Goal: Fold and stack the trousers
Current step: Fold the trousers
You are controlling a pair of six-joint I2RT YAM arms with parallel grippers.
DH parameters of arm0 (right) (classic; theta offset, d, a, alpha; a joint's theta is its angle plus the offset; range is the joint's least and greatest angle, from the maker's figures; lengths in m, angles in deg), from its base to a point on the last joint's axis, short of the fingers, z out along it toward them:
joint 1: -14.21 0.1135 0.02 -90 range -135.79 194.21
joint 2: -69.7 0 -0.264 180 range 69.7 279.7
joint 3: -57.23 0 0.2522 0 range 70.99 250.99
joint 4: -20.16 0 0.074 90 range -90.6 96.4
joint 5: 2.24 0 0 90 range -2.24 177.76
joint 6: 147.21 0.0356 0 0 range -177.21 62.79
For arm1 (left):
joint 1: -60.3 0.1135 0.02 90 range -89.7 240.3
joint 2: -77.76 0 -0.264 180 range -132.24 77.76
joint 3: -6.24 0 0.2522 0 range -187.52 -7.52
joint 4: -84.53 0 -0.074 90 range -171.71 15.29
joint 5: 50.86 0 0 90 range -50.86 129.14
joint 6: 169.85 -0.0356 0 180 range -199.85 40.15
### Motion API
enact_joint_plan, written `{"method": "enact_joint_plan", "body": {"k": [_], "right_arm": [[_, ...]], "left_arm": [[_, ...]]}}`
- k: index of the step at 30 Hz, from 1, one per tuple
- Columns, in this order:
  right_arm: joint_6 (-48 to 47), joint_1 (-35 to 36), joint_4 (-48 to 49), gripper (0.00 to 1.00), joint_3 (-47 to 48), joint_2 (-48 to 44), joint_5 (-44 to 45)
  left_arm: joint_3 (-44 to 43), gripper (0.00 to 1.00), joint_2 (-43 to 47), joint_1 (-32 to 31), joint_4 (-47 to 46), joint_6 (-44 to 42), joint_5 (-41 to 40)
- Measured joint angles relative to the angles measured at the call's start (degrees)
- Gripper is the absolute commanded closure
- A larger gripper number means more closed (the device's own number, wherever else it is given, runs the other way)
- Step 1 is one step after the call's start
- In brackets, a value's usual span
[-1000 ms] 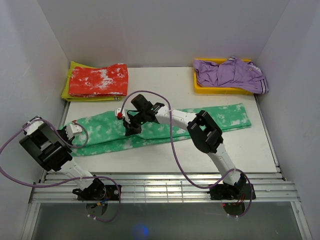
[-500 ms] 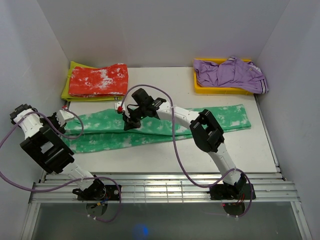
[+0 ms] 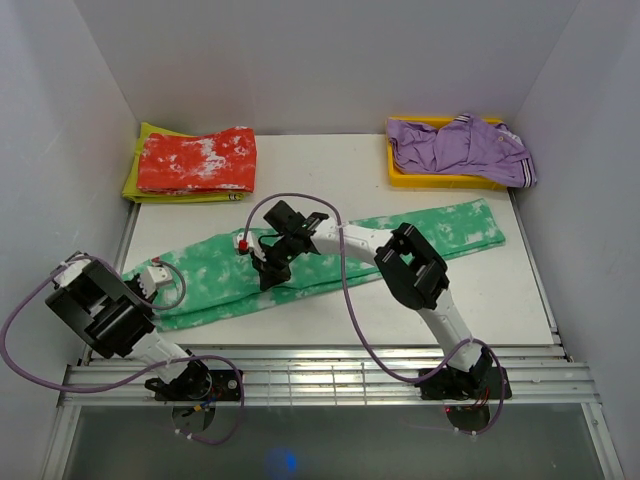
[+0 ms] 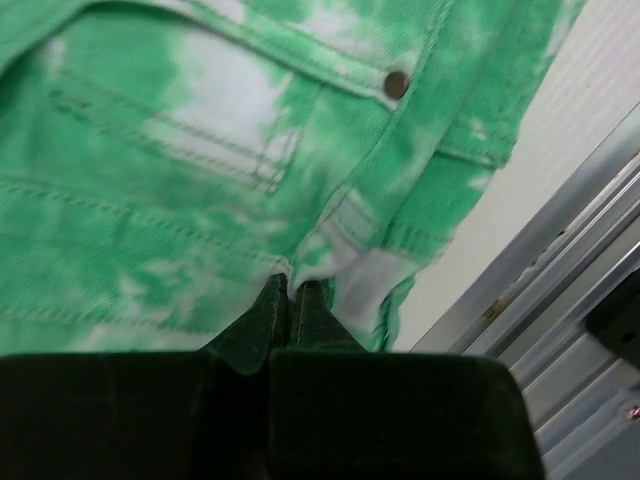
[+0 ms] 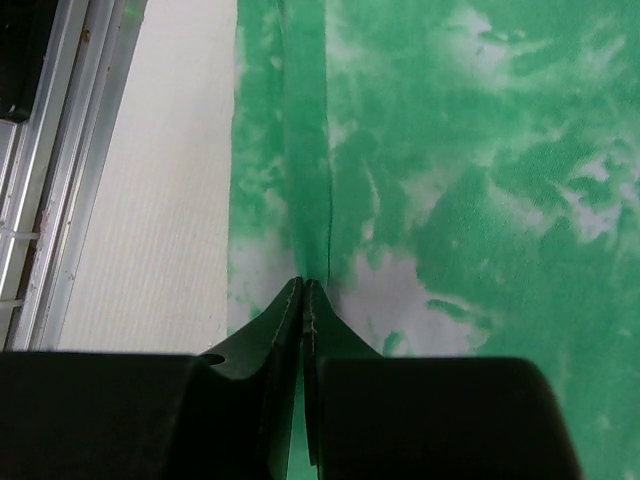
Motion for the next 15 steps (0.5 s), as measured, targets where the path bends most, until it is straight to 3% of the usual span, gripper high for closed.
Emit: {"method": "enact_joint_plan", "body": {"k": [5,13,14,15], "right_arm": [[-0.6,0.4,-0.6,0.92,0.1,3.0,1.1],[-3.3,-0.2,-0.2,0.92,1.5,3.2,5.0],[-4.2,-0.5,-0.3,0.9,1.7,3.3,5.5],[-5.0,-1.0,-0.5,0.69,2.1,3.4,5.9]], "left_arm": [[4.8,1.0,-0.2,-0.2,-5.0,4.0,-1.9],[-2.2,1.0,-6.6,-2.1,-1.0,16.6,-1.3],[-2.7,1.0,-7.1,-2.9,-1.0,18.1,-1.2],[-3.3,1.0,-7.6,-3.8,-1.0,19.6,-1.1]]}}
